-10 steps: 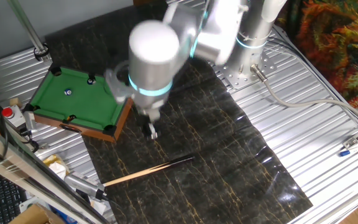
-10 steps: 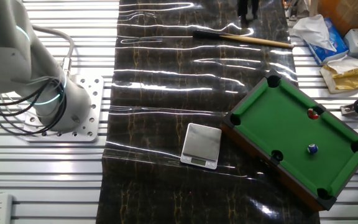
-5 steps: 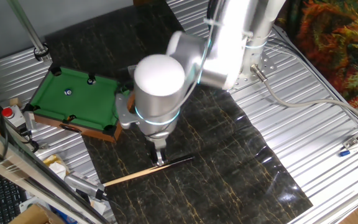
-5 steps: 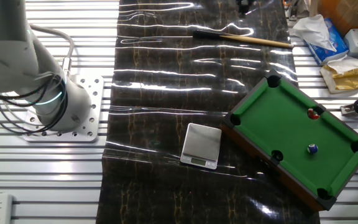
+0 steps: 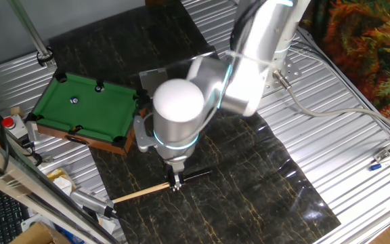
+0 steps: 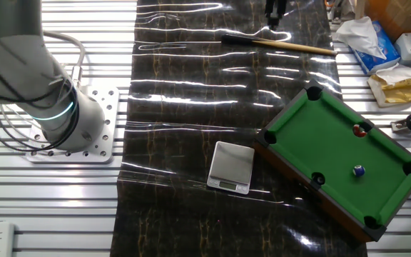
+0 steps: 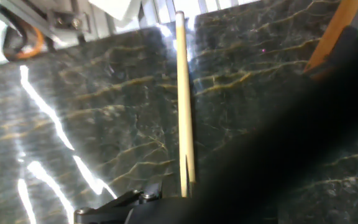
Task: Hit the pool ball
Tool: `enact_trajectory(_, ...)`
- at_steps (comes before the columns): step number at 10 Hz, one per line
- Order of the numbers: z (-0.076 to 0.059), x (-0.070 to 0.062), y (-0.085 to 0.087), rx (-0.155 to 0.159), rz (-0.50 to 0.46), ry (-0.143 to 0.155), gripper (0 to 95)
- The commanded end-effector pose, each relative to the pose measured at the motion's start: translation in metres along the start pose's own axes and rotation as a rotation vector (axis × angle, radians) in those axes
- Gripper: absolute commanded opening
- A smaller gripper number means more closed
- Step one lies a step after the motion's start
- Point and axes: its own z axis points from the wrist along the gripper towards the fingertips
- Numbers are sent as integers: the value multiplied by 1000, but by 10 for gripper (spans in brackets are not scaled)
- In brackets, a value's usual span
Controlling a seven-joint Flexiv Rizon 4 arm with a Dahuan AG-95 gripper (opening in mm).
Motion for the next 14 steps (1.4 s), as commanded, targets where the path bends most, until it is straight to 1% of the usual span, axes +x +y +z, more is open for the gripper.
enact_trajectory(1,4,2,-2,0,-4,0,380)
enact_trajectory(3,10,3,-5,-1,-4,1,380)
enact_trajectory(7,32,8,-5,-1,4,-3,380)
enact_trajectory(10,42,11,-7,-3,10,-6,380)
enact_trajectory(11,45,11,-8,-3,18,-10,190)
enact_trajectory(12,45,12,-9,4,23,-11,0)
enact_trajectory(14,45,12,-10,6,34,-10,0)
